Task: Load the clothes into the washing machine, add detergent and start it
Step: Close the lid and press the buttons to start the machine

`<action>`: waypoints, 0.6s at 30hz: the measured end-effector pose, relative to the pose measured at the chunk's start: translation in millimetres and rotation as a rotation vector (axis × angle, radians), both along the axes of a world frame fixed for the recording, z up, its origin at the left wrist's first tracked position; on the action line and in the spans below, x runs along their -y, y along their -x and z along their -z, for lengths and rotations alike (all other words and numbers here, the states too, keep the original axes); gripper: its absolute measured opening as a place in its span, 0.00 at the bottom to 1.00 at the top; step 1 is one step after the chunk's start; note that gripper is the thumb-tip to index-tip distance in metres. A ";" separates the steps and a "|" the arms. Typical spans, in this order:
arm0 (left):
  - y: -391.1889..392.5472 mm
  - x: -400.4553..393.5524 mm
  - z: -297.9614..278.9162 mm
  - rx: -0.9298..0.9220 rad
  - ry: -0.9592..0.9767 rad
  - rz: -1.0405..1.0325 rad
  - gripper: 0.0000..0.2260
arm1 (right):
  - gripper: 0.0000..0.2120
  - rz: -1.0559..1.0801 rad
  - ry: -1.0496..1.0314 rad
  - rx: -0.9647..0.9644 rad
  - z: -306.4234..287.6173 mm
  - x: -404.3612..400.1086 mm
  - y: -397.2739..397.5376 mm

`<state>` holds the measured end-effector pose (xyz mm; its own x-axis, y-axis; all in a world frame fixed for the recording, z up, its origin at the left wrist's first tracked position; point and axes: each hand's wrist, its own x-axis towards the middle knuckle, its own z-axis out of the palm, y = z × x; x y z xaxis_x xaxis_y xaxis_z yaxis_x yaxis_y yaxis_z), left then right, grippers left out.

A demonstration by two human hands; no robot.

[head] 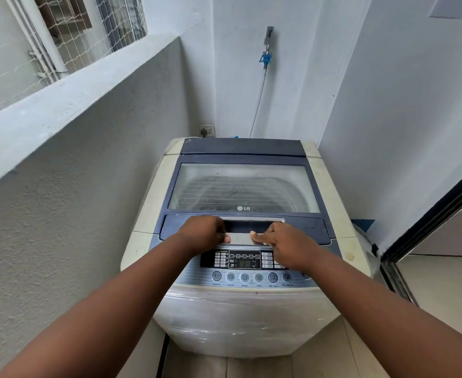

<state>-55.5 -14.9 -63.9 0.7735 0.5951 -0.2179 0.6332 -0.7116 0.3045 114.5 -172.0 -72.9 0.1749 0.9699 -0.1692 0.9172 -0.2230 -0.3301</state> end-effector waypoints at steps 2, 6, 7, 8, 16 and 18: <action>-3.9 -1.0 -1.8 -0.039 0.002 -0.005 0.13 | 0.29 -0.007 0.008 0.005 1.1 -1.6 -1.7; -13.8 -4.7 -7.2 -0.128 0.011 0.003 0.13 | 0.23 -0.006 0.042 -0.009 -5.7 -9.5 -7.5; -16.2 -5.6 -8.2 -0.147 0.014 0.008 0.13 | 0.19 -0.021 0.060 -0.001 -9.6 -12.6 -8.5; -18.6 -5.9 -9.8 -0.164 0.015 0.013 0.13 | 0.16 -0.034 0.089 0.000 -14.1 -16.3 -9.5; -41.7 -8.3 -16.2 -0.342 -0.015 0.042 0.14 | 0.08 0.025 0.241 -0.122 -34.3 -47.5 -14.3; -46.6 -7.8 -16.0 -0.389 -0.068 0.086 0.14 | 0.08 0.020 0.249 -0.108 -37.3 -48.3 -12.9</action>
<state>-8.9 -7.1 -47.9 0.6887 0.5554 -0.4660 0.6294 -0.7771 0.0041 127.4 -123.7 -35.6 0.1619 0.8926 -0.4208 0.8742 -0.3276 -0.3585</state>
